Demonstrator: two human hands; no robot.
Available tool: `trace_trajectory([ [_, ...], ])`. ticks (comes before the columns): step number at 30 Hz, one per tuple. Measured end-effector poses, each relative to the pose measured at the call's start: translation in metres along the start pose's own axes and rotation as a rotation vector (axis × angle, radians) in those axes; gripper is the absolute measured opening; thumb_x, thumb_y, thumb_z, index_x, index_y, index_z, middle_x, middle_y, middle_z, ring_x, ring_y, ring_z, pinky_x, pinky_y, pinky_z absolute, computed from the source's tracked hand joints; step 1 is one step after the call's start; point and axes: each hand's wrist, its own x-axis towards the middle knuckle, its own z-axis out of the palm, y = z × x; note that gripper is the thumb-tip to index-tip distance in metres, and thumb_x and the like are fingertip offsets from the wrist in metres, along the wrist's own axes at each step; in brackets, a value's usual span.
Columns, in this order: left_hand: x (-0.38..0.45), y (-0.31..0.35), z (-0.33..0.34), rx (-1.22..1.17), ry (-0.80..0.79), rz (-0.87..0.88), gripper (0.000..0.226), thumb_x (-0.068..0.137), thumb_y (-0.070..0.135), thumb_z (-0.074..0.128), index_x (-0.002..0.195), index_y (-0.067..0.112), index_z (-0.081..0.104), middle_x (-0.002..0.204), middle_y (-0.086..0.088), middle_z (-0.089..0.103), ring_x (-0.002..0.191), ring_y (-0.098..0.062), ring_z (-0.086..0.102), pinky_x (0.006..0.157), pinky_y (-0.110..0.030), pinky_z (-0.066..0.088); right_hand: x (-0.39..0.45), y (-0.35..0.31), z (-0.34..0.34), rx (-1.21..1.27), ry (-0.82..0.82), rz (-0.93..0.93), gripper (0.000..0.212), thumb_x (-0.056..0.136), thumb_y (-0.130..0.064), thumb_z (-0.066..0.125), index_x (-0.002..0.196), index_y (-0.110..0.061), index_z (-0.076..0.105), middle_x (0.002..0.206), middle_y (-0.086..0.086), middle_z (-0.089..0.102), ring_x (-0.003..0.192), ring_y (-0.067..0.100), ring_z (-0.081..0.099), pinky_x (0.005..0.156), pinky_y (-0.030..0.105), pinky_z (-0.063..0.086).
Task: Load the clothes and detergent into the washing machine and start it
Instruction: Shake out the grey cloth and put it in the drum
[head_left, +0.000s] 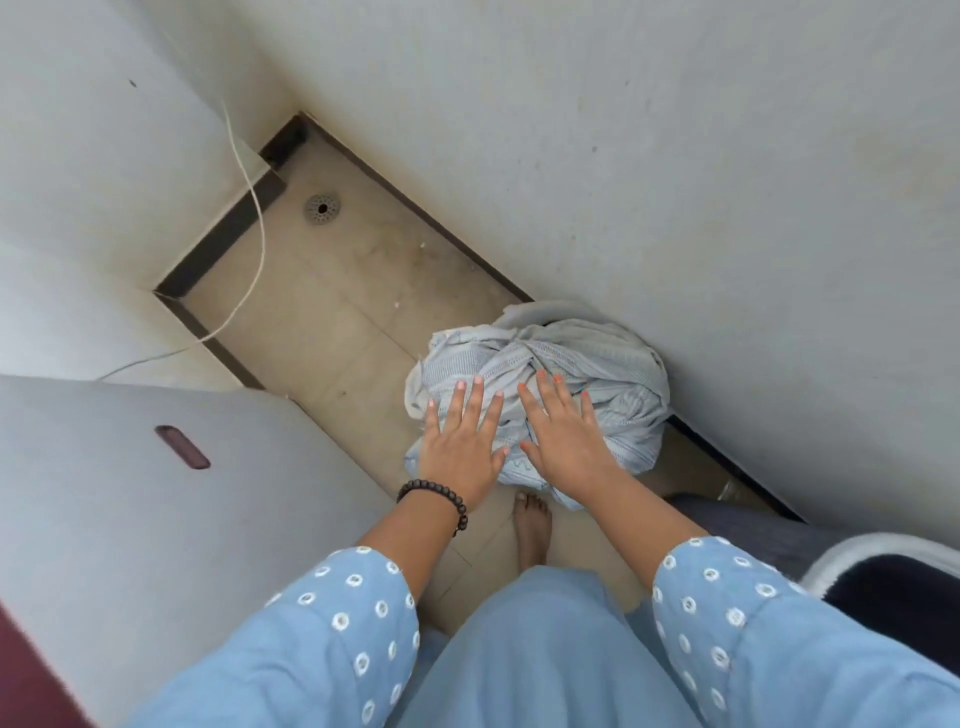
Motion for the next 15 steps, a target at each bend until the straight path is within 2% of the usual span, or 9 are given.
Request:
trace_trajectory([
  [15,0.059,-0.04,0.07,-0.068,-0.14,-0.117,0.068,0.103,0.048,0.024,0.154,0.021,-0.012,0.162,-0.007,-0.019,0.15,-0.026,-0.016,0.119,-0.052,-0.003,0.088,-0.01,0.054,-0.019,-0.176,-0.114,0.073,0.1,-0.035,0.045,0.155,-0.016,0.0,0.164,0.006,-0.005,0.15,0.024,-0.006,0.12,0.05,0.001],
])
